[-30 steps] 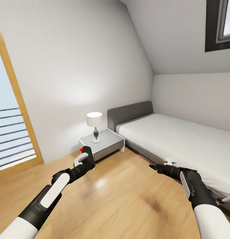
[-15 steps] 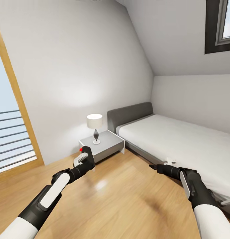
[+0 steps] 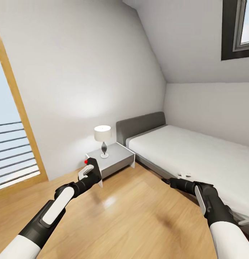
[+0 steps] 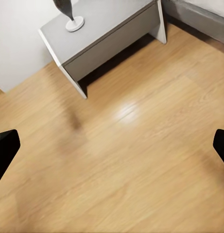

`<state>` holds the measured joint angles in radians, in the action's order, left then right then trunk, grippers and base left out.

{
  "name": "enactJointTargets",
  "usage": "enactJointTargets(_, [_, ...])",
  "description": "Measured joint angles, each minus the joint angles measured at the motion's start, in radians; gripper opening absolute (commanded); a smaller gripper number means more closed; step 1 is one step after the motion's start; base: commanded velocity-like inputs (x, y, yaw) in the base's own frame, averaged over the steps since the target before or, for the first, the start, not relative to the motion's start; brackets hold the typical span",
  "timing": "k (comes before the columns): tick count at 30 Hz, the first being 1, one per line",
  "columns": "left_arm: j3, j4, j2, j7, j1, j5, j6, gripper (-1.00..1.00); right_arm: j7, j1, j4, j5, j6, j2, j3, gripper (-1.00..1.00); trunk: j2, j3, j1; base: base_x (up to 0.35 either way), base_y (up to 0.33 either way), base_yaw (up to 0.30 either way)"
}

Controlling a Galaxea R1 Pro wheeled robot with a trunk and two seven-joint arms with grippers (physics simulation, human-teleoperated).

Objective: Attach the digital camera to the camera tripod in the bedroom.

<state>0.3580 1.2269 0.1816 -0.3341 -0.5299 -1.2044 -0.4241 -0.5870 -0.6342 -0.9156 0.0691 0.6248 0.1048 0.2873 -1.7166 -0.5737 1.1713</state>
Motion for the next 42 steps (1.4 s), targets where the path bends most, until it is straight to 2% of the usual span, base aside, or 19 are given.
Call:
enactJointTargets(32, [-0.003, -0.002, 0.000, 0.001, 0.000, -0.001, 0.000, -1.00, -0.001, 0.000, 0.000, 0.001, 0.000, 0.002, 0.000, 1.00, 0.224, 0.100, -0.123, 0.000, 0.000, 0.000])
enactJointTargets(42, [-0.005, -0.057, 0.000, 0.001, 0.000, -0.005, 0.000, -1.00, -0.001, 0.000, 0.002, 0.001, 0.000, 0.001, 0.000, 1.00, 0.294, 0.132, -0.161, 0.000, 0.000, 0.000])
